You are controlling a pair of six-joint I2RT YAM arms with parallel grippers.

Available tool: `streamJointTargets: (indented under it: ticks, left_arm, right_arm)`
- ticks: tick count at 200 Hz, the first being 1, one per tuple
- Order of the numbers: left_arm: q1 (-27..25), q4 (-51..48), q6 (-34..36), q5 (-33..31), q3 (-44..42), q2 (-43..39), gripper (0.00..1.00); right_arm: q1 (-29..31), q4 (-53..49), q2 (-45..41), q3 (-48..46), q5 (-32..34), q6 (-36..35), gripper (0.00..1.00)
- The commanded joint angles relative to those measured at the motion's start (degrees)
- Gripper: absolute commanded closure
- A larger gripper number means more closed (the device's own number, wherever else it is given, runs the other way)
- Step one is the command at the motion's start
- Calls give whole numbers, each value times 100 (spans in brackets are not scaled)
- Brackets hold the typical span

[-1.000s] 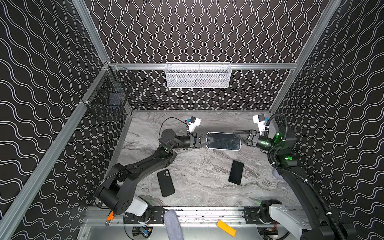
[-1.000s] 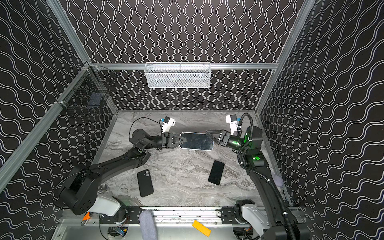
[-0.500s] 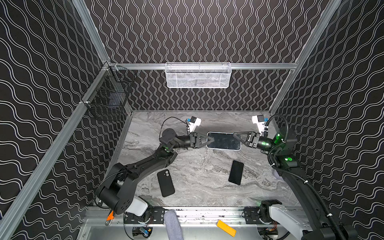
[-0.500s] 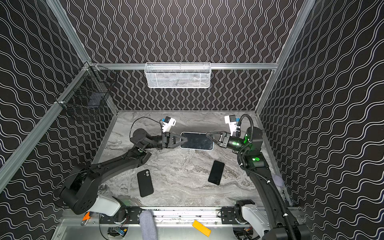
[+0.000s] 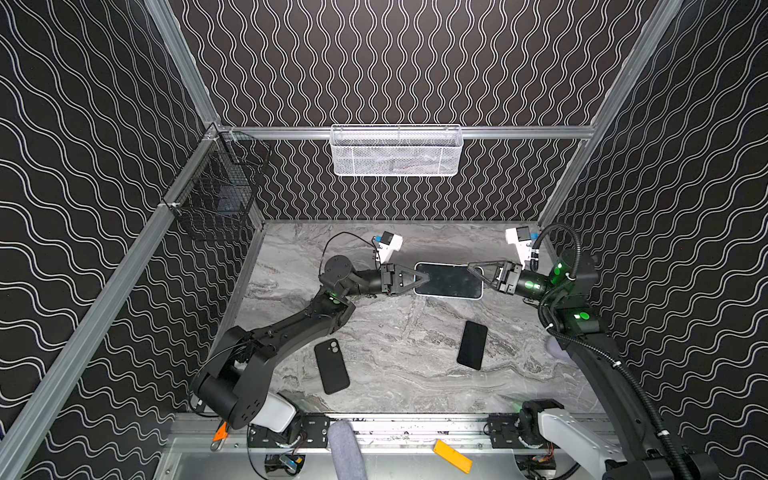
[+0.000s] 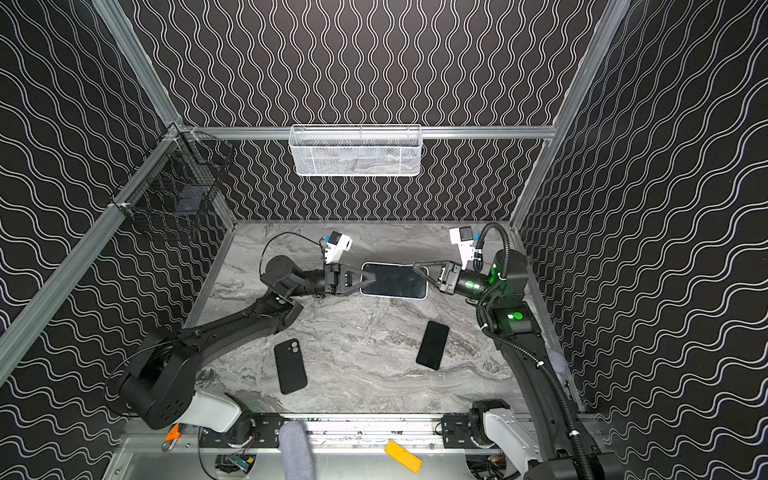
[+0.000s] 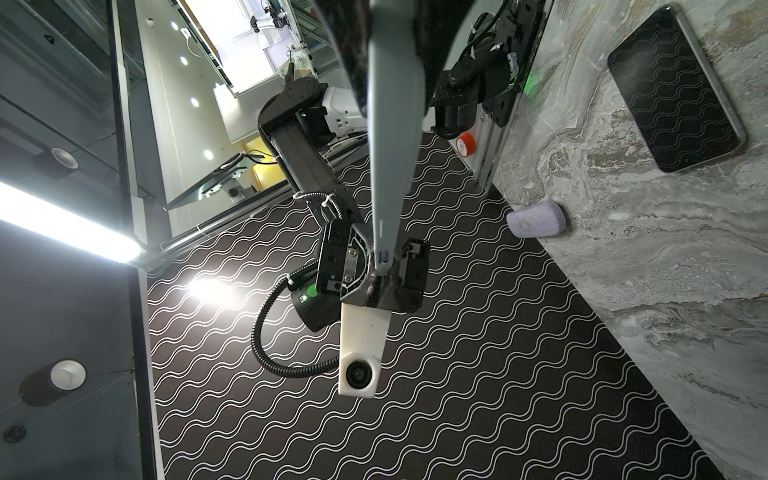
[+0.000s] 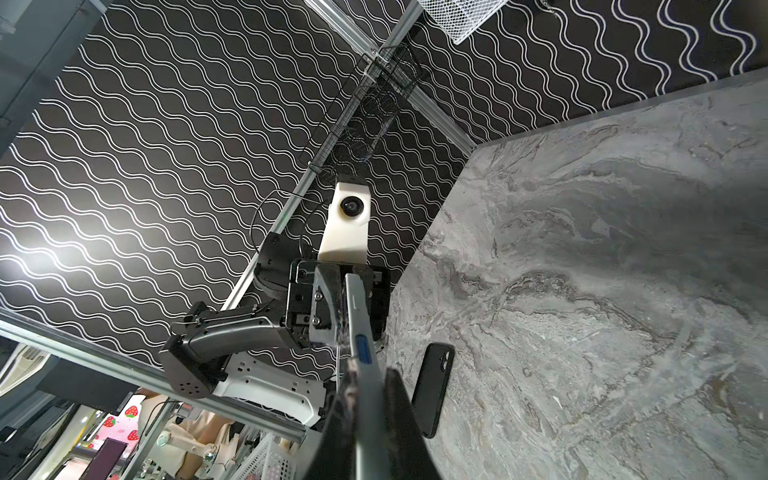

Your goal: Put the phone into the phone case

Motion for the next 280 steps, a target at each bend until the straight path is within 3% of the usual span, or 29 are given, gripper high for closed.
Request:
streamJointTargets:
  ticks: [1,10,19,24,40,60,103,137,186,253,280]
  left_arm:
    - [-23,-365,562,-4,115,-128,100]
    - [-24,-547,700,-19,136,-177,100]
    - [-24,-725,826,-41,137,-208,100]
    - [-19,-781,872,-43,137,-215,100]
    - [-20,-825,933,-71,92,-198,100]
    - [-8,-861,1003,-133,17,-169,100]
    - [155,-2040,1901,-574,-158,-332,100]
    - [589,-2484,2233,-1258,-716,-538,100]
    - [1390,-1009,1520,-1641,-1831,-137,100]
    - [2368,2447,-11,-2031,-2748,2064,100]
    - [2591,2766,-157,-2108,-2831,2278,100]
  right_arm:
    - [4,-668,-6,125,544,-516,91]
    - [9,-661,-23,125,566,-536,75]
    - [9,-653,-18,105,619,-502,42]
    - [11,-692,-22,118,711,-494,32]
    - [1,-636,-131,25,1084,-338,19]
    - [-19,-689,-367,-60,1826,-191,11]
    - [-52,-1733,-591,50,3496,-269,9]
    - [-61,-1685,-553,-337,3411,-117,9]
    - [-62,-1275,-524,-978,3039,177,10]
    - [-63,-1362,-505,-1220,2988,120,10]
    - [-61,-1362,-505,-1259,2930,87,10]
